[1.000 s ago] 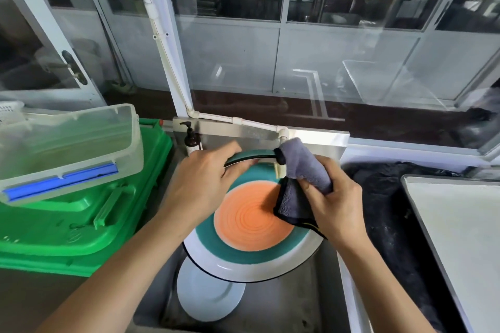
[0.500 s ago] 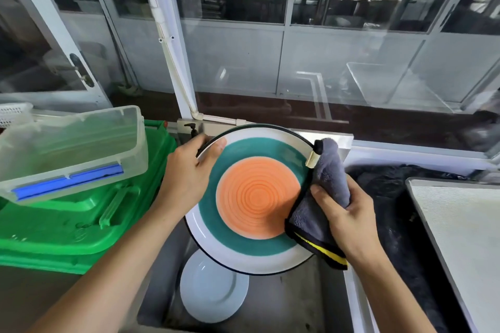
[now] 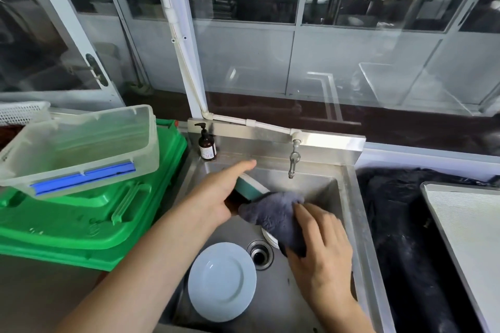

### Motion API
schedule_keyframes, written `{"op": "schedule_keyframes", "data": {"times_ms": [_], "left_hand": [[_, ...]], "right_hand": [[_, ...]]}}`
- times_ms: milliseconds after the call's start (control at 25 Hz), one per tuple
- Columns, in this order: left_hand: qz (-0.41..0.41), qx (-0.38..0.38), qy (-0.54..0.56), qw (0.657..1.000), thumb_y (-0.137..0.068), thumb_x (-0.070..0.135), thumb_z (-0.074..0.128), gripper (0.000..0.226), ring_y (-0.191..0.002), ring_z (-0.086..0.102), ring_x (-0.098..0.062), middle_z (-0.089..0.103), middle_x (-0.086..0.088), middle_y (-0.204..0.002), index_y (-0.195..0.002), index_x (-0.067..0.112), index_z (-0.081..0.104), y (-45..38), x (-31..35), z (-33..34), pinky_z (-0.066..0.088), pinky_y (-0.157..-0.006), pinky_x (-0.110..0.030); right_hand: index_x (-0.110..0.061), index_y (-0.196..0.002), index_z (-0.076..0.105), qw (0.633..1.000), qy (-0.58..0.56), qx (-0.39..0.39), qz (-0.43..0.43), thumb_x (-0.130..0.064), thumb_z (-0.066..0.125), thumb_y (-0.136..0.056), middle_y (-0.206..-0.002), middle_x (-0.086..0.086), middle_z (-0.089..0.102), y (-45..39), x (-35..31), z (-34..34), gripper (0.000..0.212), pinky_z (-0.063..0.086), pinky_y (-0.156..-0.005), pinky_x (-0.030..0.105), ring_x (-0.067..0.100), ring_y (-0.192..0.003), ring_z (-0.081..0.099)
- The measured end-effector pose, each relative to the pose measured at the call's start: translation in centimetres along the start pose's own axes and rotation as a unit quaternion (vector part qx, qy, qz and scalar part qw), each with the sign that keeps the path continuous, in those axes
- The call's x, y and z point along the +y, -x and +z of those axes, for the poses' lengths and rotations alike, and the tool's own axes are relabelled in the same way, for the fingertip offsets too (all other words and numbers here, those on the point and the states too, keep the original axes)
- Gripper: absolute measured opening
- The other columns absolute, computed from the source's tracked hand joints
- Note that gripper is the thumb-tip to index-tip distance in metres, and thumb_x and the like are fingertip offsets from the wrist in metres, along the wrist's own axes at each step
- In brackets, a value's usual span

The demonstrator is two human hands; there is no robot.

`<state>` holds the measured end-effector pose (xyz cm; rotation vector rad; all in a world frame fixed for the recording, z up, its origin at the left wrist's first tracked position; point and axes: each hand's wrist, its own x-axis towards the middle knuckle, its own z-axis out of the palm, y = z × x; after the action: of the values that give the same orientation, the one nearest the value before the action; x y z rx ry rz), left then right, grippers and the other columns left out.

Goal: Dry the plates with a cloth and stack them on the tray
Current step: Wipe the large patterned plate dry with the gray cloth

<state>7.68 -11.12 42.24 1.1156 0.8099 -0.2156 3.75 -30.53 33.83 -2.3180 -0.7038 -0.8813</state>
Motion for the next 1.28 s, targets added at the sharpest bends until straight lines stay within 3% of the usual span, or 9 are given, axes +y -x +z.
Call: {"op": "schedule_keyframes", "data": {"times_ms": [240,440,640,760,840,960,1080,1160,1280], "left_hand": [[-0.015,0.044,0.031,0.998,-0.083,0.007,0.071,0.010,-0.063,0.061,-0.027,0.065,-0.016,-0.079,-0.086,0.008,0.061,-0.7,-1.2,0.1,0.051,-0.057,-0.029],[0.034,0.035,0.026,0.998,-0.078,0.004,0.063,0.007,-0.061,0.067,-0.026,0.071,-0.015,-0.073,-0.085,0.003,0.065,-0.2,-1.4,-0.5,0.054,-0.063,-0.030],[0.083,0.028,0.001,0.996,-0.075,0.007,0.063,0.025,-0.079,0.063,-0.031,0.067,-0.018,-0.089,-0.099,0.010,0.069,0.1,-1.2,-1.0,0.048,-0.071,-0.033],[0.109,0.026,-0.007,0.994,-0.068,0.010,0.066,0.032,-0.082,0.068,-0.032,0.072,-0.016,-0.091,-0.099,0.010,0.070,0.4,-1.2,-1.3,0.051,-0.076,-0.036],[0.130,0.023,-0.031,0.991,-0.056,0.015,0.067,0.042,-0.082,0.067,-0.031,0.071,-0.015,-0.089,-0.098,0.009,0.069,0.6,-1.4,-1.5,0.050,-0.077,-0.037],[0.156,0.010,-0.075,0.985,-0.052,0.017,0.068,0.037,-0.081,0.063,-0.027,0.065,-0.013,-0.084,-0.088,0.009,0.066,1.3,-1.8,-1.5,0.046,-0.077,-0.037],[0.175,0.002,-0.086,0.981,-0.052,0.015,0.066,0.020,-0.073,0.059,-0.022,0.061,-0.010,-0.077,-0.072,0.013,0.064,1.7,-2.2,-1.4,0.044,-0.067,-0.029],[0.186,-0.002,-0.083,0.979,-0.052,0.012,0.063,0.011,-0.066,0.059,-0.020,0.062,-0.009,-0.071,-0.062,0.015,0.065,1.9,-2.3,-1.3,0.045,-0.059,-0.024],[0.187,-0.020,-0.102,0.977,-0.051,0.011,0.062,0.014,-0.059,0.057,-0.019,0.060,-0.008,-0.066,-0.063,0.016,0.066,2.1,-2.7,-1.5,0.044,-0.054,-0.020]], "right_hand": [[-0.013,-0.130,0.054,0.997,-0.009,-0.011,-0.071,-0.004,0.072,-0.077,-0.117,0.013,0.064,0.5,0.6,-0.5,0.056,0.044,-0.084,0.037,0.029,-0.098,0.055],[-0.017,-0.140,0.052,0.990,-0.069,-0.042,-0.120,-0.028,0.061,-0.096,-0.133,0.006,0.055,2.4,1.7,-1.1,0.046,0.048,-0.091,0.038,0.026,-0.111,0.058],[-0.028,-0.141,0.052,0.966,-0.241,-0.030,0.090,-0.046,0.056,-0.100,-0.133,-0.010,0.059,2.0,2.2,-1.4,0.045,0.045,-0.101,0.022,0.009,-0.122,0.059],[-0.051,-0.123,0.048,0.915,-0.309,0.022,0.259,-0.044,0.060,-0.088,-0.113,-0.025,0.064,-0.8,1.6,-1.3,0.038,0.045,-0.083,0.006,-0.004,-0.103,0.064],[-0.053,-0.111,0.048,0.905,-0.318,0.080,0.272,-0.040,0.061,-0.090,-0.101,-0.026,0.063,-3.2,1.8,-1.7,0.028,0.043,-0.075,0.004,-0.004,-0.091,0.063],[-0.045,-0.117,0.055,0.946,-0.235,0.125,0.186,-0.029,0.061,-0.091,-0.113,-0.025,0.059,-6.8,2.3,-2.5,0.030,0.043,-0.091,0.016,0.003,-0.106,0.058],[-0.028,-0.146,0.052,0.997,-0.043,-0.031,0.052,-0.045,0.053,-0.095,-0.153,-0.001,0.048,-7.2,2.3,-1.4,0.054,0.028,-0.118,0.053,0.021,-0.146,0.039],[-0.036,-0.159,0.031,0.982,-0.074,-0.157,0.070,-0.056,0.046,-0.097,-0.167,-0.009,0.026,-5.5,1.7,-0.3,0.067,0.017,-0.123,0.056,0.012,-0.157,0.016],[-0.039,-0.161,0.022,0.966,-0.162,-0.144,0.145,-0.063,0.045,-0.097,-0.170,-0.013,0.018,-3.6,1.4,1.2,0.073,0.012,-0.127,0.051,0.004,-0.157,0.005]]}}
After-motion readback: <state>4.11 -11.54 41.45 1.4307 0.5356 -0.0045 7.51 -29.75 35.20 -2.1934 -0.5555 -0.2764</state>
